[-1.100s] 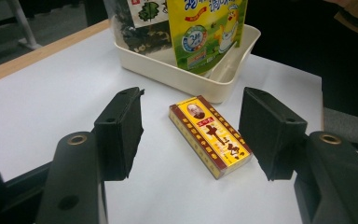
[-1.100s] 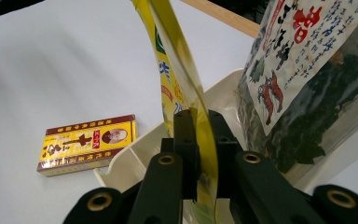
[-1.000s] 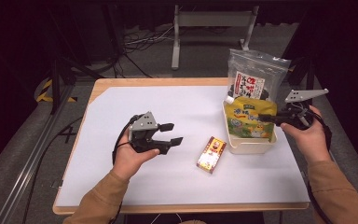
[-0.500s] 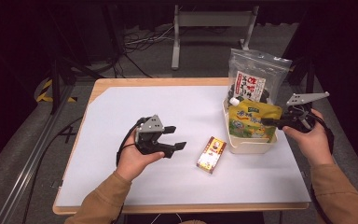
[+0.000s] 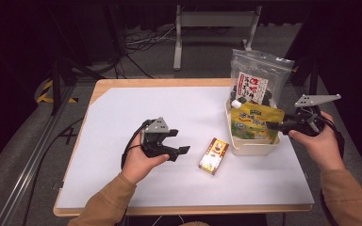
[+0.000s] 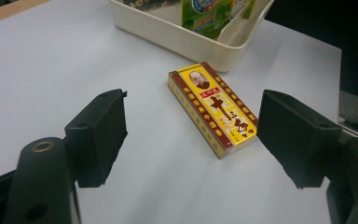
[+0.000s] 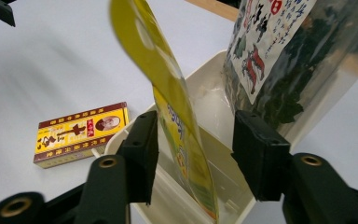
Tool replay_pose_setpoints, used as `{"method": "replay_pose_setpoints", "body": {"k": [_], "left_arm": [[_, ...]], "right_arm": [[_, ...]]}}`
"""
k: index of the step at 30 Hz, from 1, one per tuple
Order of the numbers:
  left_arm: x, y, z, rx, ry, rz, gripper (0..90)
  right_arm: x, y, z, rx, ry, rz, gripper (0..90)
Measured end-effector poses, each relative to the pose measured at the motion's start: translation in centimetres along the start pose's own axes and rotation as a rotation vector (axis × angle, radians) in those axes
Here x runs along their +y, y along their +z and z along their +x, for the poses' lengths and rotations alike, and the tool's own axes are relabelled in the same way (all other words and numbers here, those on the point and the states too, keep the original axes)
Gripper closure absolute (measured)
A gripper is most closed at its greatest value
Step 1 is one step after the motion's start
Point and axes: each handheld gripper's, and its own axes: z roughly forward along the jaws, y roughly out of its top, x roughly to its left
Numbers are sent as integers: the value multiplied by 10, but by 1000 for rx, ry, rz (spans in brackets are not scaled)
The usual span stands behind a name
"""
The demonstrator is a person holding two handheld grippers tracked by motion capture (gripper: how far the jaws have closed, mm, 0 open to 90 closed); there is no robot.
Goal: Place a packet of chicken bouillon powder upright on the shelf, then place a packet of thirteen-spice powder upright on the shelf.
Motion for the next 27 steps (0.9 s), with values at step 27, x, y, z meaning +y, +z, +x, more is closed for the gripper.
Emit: {"method": "replay_pose_setpoints", "body": {"k": [27], "left_arm": [[19, 31, -31, 7, 14, 129, 169]], "right_arm": [[-31, -55, 28, -82, 1, -69, 361]]}}
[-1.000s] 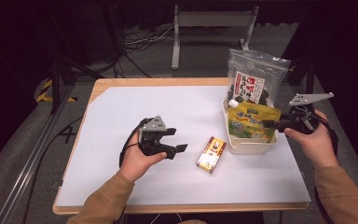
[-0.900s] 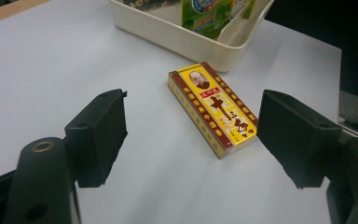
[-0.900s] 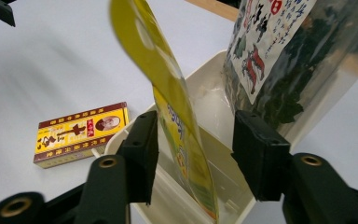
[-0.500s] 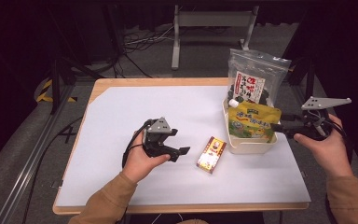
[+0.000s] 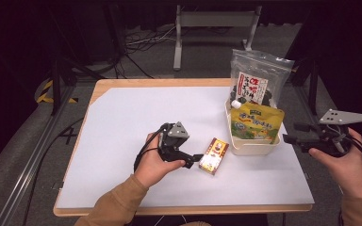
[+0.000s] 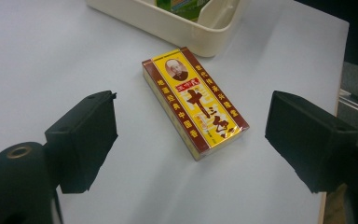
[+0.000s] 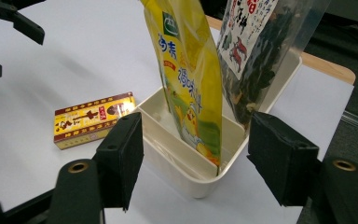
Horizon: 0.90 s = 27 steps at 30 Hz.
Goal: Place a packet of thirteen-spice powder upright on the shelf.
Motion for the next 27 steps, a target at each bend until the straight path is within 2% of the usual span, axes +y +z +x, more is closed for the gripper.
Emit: {"method": "replay_pose_setpoints", "body": {"k": [3, 5, 7, 14, 22, 24, 27], "left_arm": [[2, 7, -3, -4, -25, 40, 153], [3, 12, -5, 5, -24, 72, 146], [3, 17, -7, 12, -40, 102, 134], [5, 37, -11, 35, -46, 161, 126], [5, 56, -14, 17, -57, 191, 114], [5, 60, -14, 19, -48, 179, 111], [3, 66, -14, 15, -47, 187, 103]], "right_arm": [[-3, -1, 1, 1, -2, 1, 360], [-5, -1, 2, 2, -8, 4, 358], [-6, -1, 2, -3, -15, 8, 357], [-11, 7, 8, 13, -37, 25, 352], [-18, 14, 13, 35, -40, 20, 350], [-23, 15, 14, 43, -36, 23, 350], [-29, 16, 15, 46, -27, 15, 350]]}}
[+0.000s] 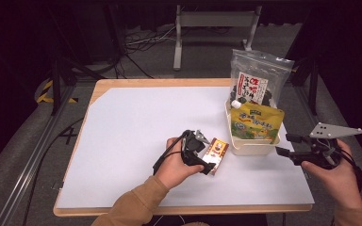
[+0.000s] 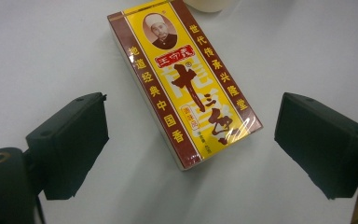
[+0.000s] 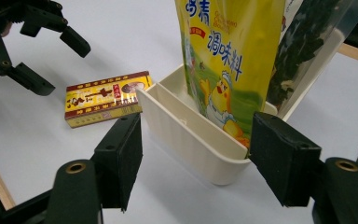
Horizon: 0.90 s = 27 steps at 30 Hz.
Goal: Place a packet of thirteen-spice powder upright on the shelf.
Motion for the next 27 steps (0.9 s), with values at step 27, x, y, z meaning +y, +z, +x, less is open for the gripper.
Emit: {"method": "replay_pose_setpoints", "body": {"k": [27], "left_arm": [[8, 44, -18, 75, 65, 124, 69]], "right_arm": [[-7, 6, 12, 2, -16, -26, 346]]}}
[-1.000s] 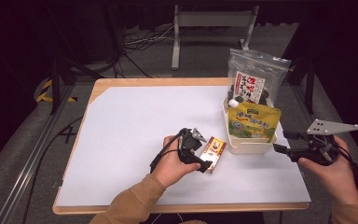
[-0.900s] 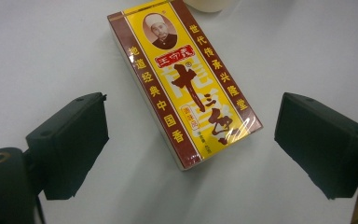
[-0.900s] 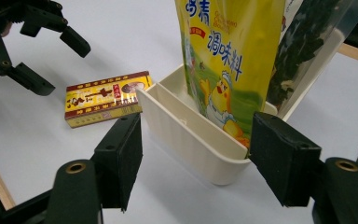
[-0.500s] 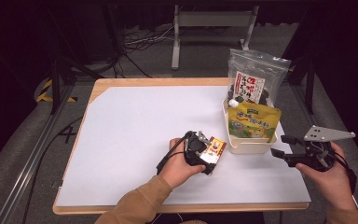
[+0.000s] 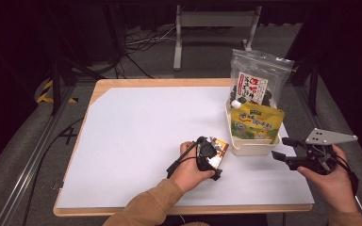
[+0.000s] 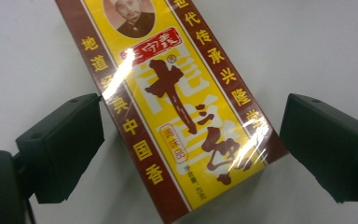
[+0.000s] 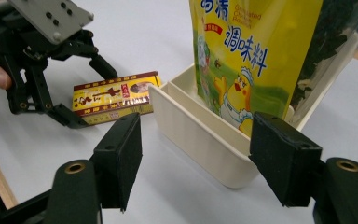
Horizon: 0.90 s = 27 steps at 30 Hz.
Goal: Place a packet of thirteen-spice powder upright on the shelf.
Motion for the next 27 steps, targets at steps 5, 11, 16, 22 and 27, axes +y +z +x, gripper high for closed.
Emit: {"method": "replay_pose_setpoints", "body": {"k": [5, 11, 16, 22, 27], "left_arm": [[1, 4, 1, 19, -2, 31, 78], [3, 6, 0, 10, -12, 59, 109], [1, 2, 3, 9, -2, 55, 156], [-5, -3, 8, 5, -18, 44, 233], [-11, -8, 13, 12, -47, 36, 290]], "right_arm": [[1, 0, 1, -2, -7, -3, 348], [1, -2, 3, 1, -13, -15, 353], [2, -3, 2, 6, -17, -31, 357], [1, -3, 2, 10, -16, -28, 358], [2, -2, 3, 15, -23, -28, 359]]}}
